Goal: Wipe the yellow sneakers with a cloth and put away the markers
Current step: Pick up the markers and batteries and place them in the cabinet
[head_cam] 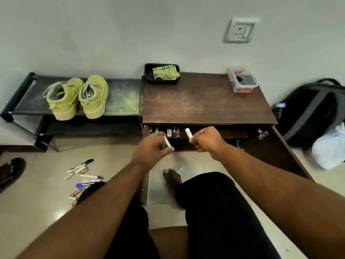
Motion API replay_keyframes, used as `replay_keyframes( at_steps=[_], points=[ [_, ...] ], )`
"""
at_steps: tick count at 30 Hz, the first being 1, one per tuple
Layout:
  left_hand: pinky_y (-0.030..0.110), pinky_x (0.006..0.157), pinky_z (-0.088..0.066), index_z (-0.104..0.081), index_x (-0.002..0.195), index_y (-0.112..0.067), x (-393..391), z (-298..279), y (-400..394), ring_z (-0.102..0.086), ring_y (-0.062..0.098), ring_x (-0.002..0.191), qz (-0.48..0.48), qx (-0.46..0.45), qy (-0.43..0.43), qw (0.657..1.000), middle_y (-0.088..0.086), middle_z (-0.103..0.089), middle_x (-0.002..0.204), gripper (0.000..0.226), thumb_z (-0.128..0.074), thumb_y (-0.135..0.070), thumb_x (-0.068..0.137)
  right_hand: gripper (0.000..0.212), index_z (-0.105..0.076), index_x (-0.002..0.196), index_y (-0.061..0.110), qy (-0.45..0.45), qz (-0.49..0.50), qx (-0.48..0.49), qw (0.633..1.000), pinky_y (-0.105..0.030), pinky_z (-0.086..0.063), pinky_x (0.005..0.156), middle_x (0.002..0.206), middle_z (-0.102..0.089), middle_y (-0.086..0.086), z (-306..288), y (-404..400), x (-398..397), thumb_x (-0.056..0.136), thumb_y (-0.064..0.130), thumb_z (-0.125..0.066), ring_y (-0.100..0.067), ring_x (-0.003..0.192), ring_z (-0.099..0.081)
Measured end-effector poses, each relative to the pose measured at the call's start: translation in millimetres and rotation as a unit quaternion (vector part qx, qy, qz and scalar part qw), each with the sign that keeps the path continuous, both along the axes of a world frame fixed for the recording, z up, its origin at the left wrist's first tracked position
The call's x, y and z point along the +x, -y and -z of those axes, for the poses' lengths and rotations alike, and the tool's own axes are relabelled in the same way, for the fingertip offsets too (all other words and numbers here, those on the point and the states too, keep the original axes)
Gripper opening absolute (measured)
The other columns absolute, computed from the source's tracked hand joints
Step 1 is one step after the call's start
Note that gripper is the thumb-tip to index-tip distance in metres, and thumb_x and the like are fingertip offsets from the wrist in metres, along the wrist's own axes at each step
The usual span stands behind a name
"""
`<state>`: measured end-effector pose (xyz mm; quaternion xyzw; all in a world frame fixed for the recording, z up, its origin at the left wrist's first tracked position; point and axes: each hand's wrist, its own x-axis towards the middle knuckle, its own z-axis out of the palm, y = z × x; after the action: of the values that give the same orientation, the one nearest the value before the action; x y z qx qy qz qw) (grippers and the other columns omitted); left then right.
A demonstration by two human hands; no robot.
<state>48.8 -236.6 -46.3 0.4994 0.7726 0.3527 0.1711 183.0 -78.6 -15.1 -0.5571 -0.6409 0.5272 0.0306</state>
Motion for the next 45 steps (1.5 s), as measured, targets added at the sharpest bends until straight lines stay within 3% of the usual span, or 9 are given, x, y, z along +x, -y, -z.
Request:
replay_keyframes(
  at_steps=[5,10,13,15,18,28,35,40,45],
  points=[
    [0.04,0.072,-0.051,-0.052,0.067,-0.014,46,41,-69,-0.055,0.017,0.075,0.044,-0.066,0.003,0.997,0.0,-0.056,0.081,0.029,-0.075,-0.026,0.08,0.009,-0.067,0.084,-0.009,0.005,0.076,-0.074,0.994,-0.029,-0.043,0.053,0.072,-0.06,-0.018,44,-42,54,0.078,-0.004,-0.07,-0.018,0.051,-0.048],
    [0.035,0.07,-0.048,-0.056,0.066,-0.01,39,110,-141,-0.055,0.017,0.074,0.091,-0.132,-0.023,0.987,0.001,-0.055,0.08,0.027,-0.076,-0.023,0.079,0.017,-0.065,0.095,-0.012,-0.027,0.147,-0.123,0.981,-0.029,-0.045,0.052,0.073,-0.057,-0.016,128,-72,53,0.08,-0.006,-0.065,-0.019,0.055,-0.049],
    [0.027,0.073,-0.048,-0.061,0.064,-0.005,45,153,-161,-0.061,0.007,0.081,0.001,-0.096,0.108,0.99,-0.002,-0.063,0.081,0.023,-0.079,-0.014,0.075,0.016,-0.064,0.095,-0.004,-0.087,0.201,-0.213,0.952,-0.03,-0.051,0.059,0.075,-0.059,-0.015,174,-80,43,0.081,-0.008,-0.058,-0.02,0.056,-0.052],
    [0.023,0.076,-0.047,-0.061,0.068,0.0,58,169,-162,-0.06,-0.001,0.084,-0.079,-0.083,0.25,0.962,0.001,-0.065,0.086,0.019,-0.078,-0.006,0.074,0.012,-0.065,0.095,0.0,-0.139,0.228,-0.282,0.921,-0.033,-0.057,0.069,0.082,-0.067,-0.015,192,-80,38,0.086,-0.003,-0.058,-0.024,0.069,-0.062],
    [0.035,0.078,-0.054,-0.06,0.081,-0.004,65,195,-162,-0.064,0.017,0.082,-0.126,-0.042,0.419,0.898,0.012,-0.067,0.094,0.023,-0.073,0.012,0.072,0.008,-0.064,0.09,0.004,-0.189,0.259,-0.309,0.895,-0.035,-0.056,0.075,0.086,-0.071,-0.014,216,-83,33,0.09,0.0,-0.057,-0.024,0.076,-0.067],
    [0.023,0.069,-0.056,-0.064,0.085,-0.009,48,210,-192,-0.064,0.012,0.072,-0.354,0.044,0.534,0.766,0.004,-0.067,0.082,0.029,-0.067,0.018,0.075,0.007,-0.067,0.083,0.016,-0.142,0.203,-0.201,0.948,-0.026,-0.043,0.062,0.079,-0.067,-0.001,237,-102,-9,0.085,0.01,-0.068,-0.013,0.068,-0.056],
    [0.024,0.074,-0.057,-0.072,0.085,-0.009,30,215,-218,-0.068,0.014,0.08,-0.42,0.006,0.367,0.83,0.004,-0.073,0.087,0.012,-0.074,0.0,0.076,0.016,-0.064,0.07,0.01,-0.115,0.21,-0.15,0.959,-0.028,-0.055,0.057,0.069,-0.066,-0.006,237,-121,-39,0.079,-0.001,-0.072,-0.018,0.058,-0.062],
    [0.001,0.054,-0.04,-0.063,0.078,-0.009,24,216,-220,-0.052,0.0,0.065,-0.402,-0.02,0.31,0.861,-0.009,-0.058,0.068,0.015,-0.075,0.0,0.074,0.023,-0.066,0.075,0.019,-0.095,0.202,-0.086,0.971,-0.041,-0.061,0.064,0.078,-0.069,-0.004,241,-123,-54,0.072,-0.001,-0.076,-0.024,0.072,-0.07],
    [0.027,0.073,-0.053,-0.053,0.065,-0.022,15,222,-214,-0.058,0.012,0.074,-0.394,-0.052,0.289,0.871,-0.009,-0.055,0.065,0.031,-0.072,-0.002,0.079,0.016,-0.074,0.086,0.014,-0.086,0.156,-0.045,0.983,-0.041,-0.06,0.072,0.085,-0.073,-0.004,248,-118,-55,0.073,0.003,-0.075,-0.021,0.076,-0.07]
  ],
)
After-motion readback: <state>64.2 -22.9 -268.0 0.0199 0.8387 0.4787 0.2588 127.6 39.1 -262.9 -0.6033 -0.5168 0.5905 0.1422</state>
